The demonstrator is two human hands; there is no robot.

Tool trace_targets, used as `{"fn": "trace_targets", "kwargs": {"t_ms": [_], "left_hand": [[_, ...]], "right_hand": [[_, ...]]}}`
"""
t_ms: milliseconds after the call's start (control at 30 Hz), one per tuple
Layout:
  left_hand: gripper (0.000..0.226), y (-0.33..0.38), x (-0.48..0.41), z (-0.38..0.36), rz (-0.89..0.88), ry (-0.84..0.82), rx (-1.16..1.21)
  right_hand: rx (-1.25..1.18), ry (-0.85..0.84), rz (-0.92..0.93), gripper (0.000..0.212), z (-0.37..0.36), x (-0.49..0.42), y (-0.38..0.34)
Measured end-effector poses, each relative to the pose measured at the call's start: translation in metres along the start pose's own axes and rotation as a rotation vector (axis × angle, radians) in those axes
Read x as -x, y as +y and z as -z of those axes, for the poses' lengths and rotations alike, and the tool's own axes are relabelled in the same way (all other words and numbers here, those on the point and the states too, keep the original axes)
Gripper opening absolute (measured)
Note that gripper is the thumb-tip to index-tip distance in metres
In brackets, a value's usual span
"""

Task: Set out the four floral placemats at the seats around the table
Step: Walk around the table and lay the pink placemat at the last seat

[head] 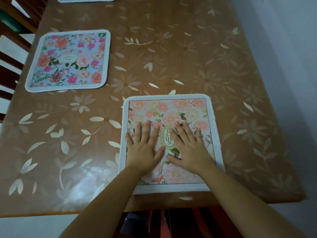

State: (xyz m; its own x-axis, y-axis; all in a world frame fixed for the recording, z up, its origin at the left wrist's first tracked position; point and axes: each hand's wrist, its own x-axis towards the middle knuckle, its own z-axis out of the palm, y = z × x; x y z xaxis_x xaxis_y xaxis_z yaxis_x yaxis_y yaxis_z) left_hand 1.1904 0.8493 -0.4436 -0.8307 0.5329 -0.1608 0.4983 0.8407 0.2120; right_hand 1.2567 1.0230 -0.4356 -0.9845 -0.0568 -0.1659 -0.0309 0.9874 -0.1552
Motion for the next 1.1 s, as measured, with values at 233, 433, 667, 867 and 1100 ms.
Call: {"fn": "trace_targets", "kwargs": {"t_ms": [233,433,667,867,1100], "left_hand": [[0.064,-0.003,-0.052,0.006,0.014,0.044,0.022],[0.059,-0.029,-0.090,0.019,0.050,0.074,0.039],[0.061,-0.039,-0.084,0.021,0.064,0.100,0.027],[0.060,-0.032,-0.042,0.012,0.027,0.062,0.011],[0.061,-0.022,0.008,0.004,-0.012,0.048,0.012]], "right_hand": [[-0.048,0.056,-0.078,0.073,0.007,-0.055,0.015],[-0.043,0.088,-0.026,0.070,0.017,-0.089,0.045],[-0.075,0.129,-0.008,0.069,0.021,-0.065,0.074],[-0.091,0.099,-0.066,0.078,0.014,-0.030,0.067],[-0.062,0.048,-0.093,0.078,0.007,0.009,0.050]]}}
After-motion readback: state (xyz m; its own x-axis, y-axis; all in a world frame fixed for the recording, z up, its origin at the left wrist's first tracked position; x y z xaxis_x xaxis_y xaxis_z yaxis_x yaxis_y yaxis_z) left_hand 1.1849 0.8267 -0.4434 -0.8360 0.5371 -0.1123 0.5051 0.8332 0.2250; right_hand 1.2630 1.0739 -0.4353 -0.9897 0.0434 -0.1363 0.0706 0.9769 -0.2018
